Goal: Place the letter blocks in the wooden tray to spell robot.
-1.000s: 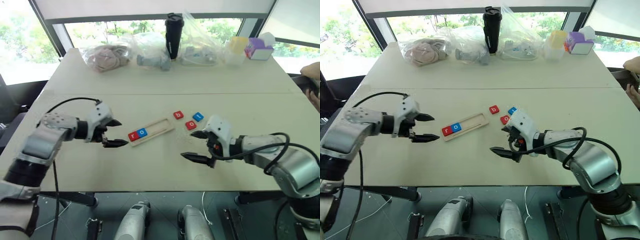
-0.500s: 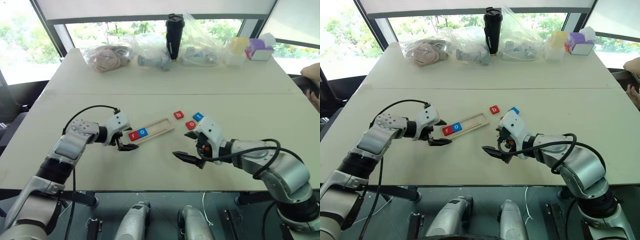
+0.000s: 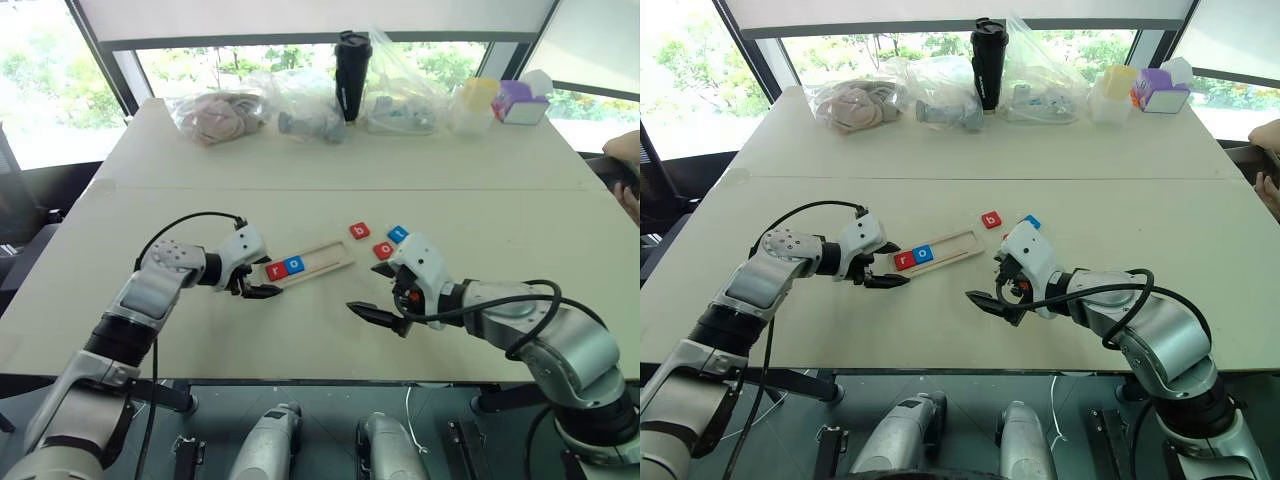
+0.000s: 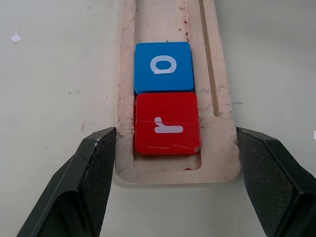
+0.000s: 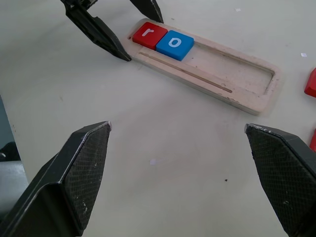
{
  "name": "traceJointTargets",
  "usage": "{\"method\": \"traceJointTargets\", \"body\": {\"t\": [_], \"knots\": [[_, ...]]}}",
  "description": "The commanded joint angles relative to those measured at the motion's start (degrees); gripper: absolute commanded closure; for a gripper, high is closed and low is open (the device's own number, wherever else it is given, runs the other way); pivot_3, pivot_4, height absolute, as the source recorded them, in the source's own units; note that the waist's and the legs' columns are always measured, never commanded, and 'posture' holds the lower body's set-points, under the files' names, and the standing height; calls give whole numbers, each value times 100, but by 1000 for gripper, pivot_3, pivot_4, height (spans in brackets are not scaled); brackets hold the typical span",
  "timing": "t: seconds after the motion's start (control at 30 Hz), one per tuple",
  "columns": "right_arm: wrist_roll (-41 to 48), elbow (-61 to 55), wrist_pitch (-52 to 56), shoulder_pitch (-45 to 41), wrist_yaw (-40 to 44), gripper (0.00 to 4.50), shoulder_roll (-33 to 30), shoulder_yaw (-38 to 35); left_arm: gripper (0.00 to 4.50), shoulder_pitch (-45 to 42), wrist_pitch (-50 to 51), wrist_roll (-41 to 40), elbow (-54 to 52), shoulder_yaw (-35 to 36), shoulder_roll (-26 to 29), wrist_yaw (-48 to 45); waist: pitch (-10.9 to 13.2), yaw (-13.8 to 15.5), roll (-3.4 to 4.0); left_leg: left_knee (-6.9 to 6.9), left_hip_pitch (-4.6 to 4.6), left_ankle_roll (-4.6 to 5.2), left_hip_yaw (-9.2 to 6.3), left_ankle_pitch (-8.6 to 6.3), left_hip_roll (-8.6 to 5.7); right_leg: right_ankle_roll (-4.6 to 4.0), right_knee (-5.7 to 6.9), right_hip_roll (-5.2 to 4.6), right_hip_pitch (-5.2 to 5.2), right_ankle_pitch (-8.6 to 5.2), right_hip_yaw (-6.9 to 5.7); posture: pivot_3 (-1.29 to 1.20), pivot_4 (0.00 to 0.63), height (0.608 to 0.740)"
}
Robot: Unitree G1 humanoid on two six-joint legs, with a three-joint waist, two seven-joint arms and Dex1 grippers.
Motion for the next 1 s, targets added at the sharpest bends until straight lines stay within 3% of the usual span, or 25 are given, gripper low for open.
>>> {"method": "traceJointTargets", "body": {"t": [0.03, 0.37, 0.47, 0.73, 0.83, 1.0], "knots": [[-50, -99, -144, 47, 11, 0, -109, -141, 1357, 157, -132, 308, 202, -176, 76, -5, 0, -2, 0, 0, 0, 0, 0, 0, 0, 0, 0, 0, 0, 0, 0, 0, 150, 740], [-276, 332, -517, 214, 119, 0, -409, -383, 1357, 217, -1542, 179, 3, -117, 626, -1125, 1, -45, -2, -10, -6, 0, 2, -1, 2, 0, -3, 0, -13, 1, 1, 0, 150, 740], [-339, 762, -656, 58, -252, 0, 3, -706, 1357, 360, -1920, 435, -73, -246, 976, -1376, 2, -64, -3, -14, -6, 0, 2, 0, 6, 1, -2, 2, -16, 1, 0, 0, 150, 740], [-483, 1345, -676, -463, -755, 0, 684, -701, 1357, 425, -1832, 383, -104, -139, 895, -1214, 1, -47, 1, -10, -4, 0, 3, 0, 6, -3, -1, 6, -13, 3, 2, 0, 150, 740], [-744, 1836, -805, -885, -983, 0, 1049, -428, 11, 440, -1752, 408, -128, -150, 936, -1262, 0, -72, 2, -10, -2, 1, 4, 1, 6, -3, 3, 9, -13, 3, 3, 0, 150, 740], [-1301, 3049, -1168, -1612, -1204, 0, 1526, -34, 11, 417, -1719, 559, -116, -64, 926, -1035, -1, -136, 3, -11, 1, 1, 3, 2, 5, -1, 7, 19, -12, 4, 2, 0, 150, 740]]}}
